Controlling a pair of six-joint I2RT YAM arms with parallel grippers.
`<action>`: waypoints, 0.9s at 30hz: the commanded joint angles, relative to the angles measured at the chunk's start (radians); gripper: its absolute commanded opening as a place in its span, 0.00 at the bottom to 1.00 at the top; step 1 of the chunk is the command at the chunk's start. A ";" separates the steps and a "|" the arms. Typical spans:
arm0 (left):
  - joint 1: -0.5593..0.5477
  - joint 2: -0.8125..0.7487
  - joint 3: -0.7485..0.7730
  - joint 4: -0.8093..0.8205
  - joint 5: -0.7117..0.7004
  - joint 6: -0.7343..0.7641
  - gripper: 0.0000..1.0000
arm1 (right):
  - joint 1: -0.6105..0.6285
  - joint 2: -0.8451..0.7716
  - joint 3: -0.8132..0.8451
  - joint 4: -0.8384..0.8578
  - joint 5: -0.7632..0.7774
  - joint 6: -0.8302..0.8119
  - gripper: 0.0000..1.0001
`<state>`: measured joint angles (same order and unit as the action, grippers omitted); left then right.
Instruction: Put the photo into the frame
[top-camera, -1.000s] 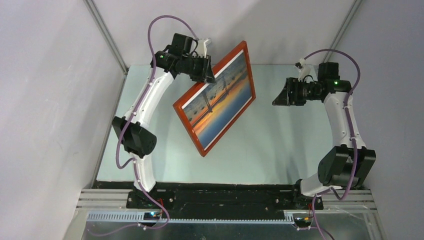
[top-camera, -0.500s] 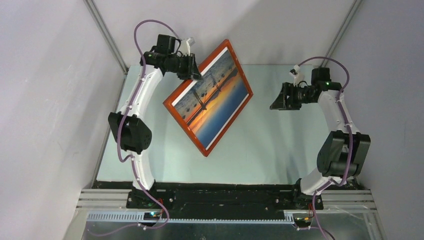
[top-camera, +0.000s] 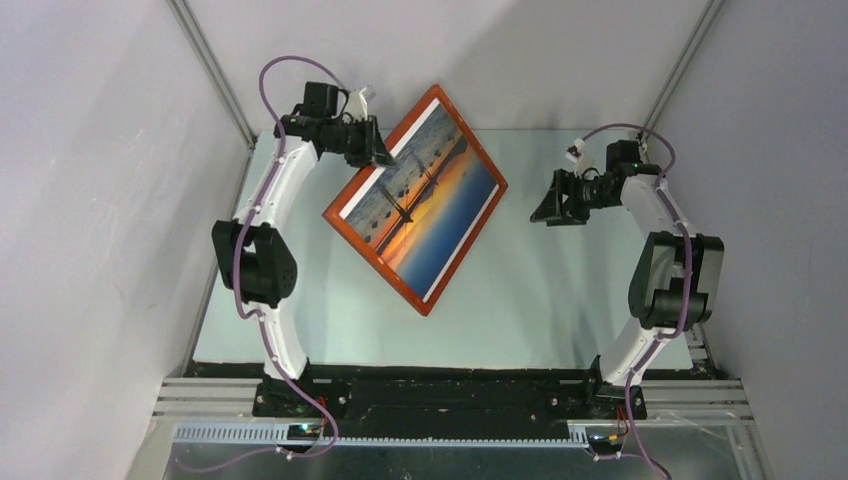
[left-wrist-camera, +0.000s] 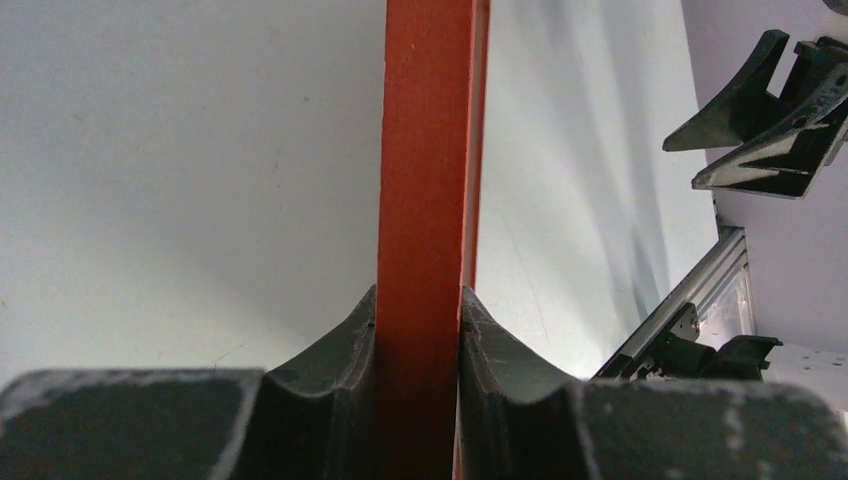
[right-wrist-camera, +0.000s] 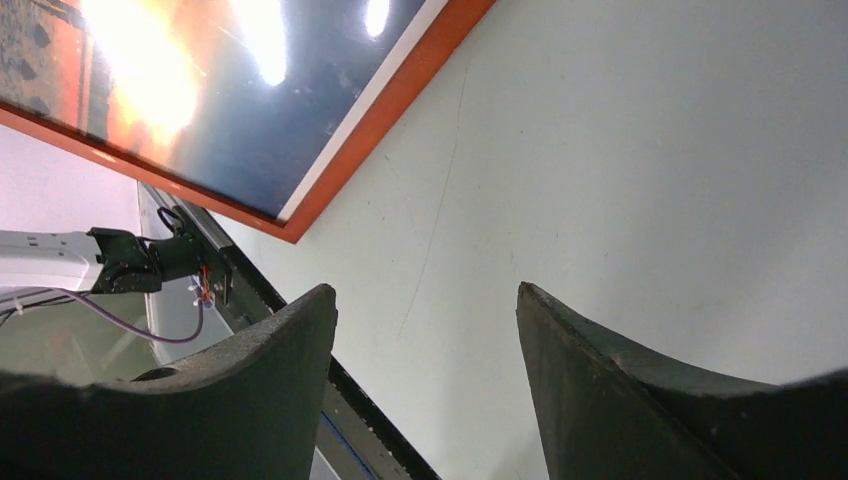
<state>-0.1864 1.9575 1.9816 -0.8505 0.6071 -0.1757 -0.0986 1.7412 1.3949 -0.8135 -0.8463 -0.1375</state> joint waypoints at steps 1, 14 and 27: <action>0.017 -0.026 -0.116 0.018 -0.127 0.016 0.04 | 0.021 0.046 0.001 0.066 -0.013 0.043 0.71; 0.021 -0.048 -0.542 0.335 -0.159 -0.127 0.25 | 0.072 0.237 0.003 0.214 -0.005 0.149 0.70; 0.006 0.092 -0.692 0.510 -0.094 -0.242 0.34 | 0.081 0.345 0.009 0.218 -0.003 0.217 0.69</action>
<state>-0.1490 1.9846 1.3415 -0.2508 0.6930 -0.4477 -0.0193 2.0739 1.3949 -0.6151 -0.8356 0.0494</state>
